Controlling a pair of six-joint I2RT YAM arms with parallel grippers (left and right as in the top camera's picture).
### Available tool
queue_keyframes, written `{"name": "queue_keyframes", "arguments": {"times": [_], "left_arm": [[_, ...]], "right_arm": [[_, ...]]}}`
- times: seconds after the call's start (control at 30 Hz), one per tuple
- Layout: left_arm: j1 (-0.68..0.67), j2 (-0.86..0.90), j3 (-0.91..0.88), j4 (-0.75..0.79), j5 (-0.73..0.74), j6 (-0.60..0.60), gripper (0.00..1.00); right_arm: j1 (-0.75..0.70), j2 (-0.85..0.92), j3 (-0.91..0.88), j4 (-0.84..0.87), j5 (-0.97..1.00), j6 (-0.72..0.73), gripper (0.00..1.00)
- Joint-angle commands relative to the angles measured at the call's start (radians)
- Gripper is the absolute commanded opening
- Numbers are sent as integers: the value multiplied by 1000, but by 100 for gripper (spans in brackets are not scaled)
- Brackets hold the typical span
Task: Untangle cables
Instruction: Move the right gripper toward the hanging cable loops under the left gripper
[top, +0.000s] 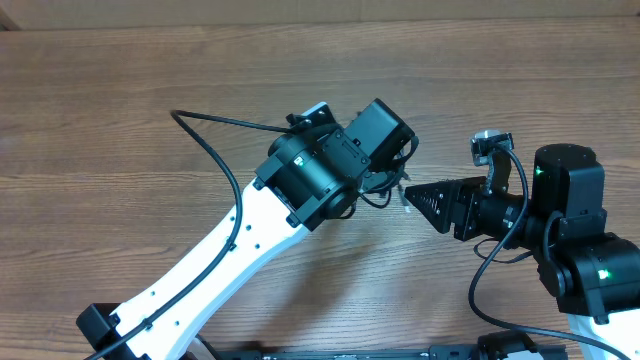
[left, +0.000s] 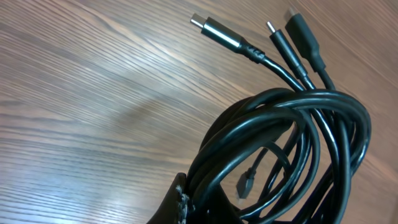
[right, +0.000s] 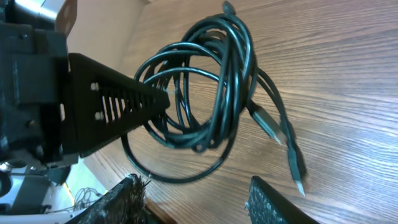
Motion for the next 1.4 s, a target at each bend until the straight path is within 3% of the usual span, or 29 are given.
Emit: {"name": "queue_keyframes", "arguments": {"times": [0.0, 0.43, 0.7, 0.87, 1.0, 1.27, 1.37], "left_arm": [[-19, -7, 13, 31, 58, 45, 4], [-34, -7, 13, 69, 81, 92, 4], [-41, -7, 13, 75, 90, 123, 4], [-47, -6, 13, 117, 135, 201, 4], [-54, -6, 13, 137, 153, 238, 4], [-59, -6, 13, 137, 135, 237, 4], [-59, -6, 13, 133, 127, 203, 4]], "right_arm": [[5, 11, 18, 1, 37, -15, 54], [5, 76, 18, -14, 53, -11, 35], [5, 76, 18, -9, 61, -11, 28], [5, 76, 18, 1, 61, 6, 26], [5, 76, 18, 3, 61, 12, 16], [5, 76, 18, 0, 61, 12, 4], [5, 76, 18, -2, 61, 12, 4]]}}
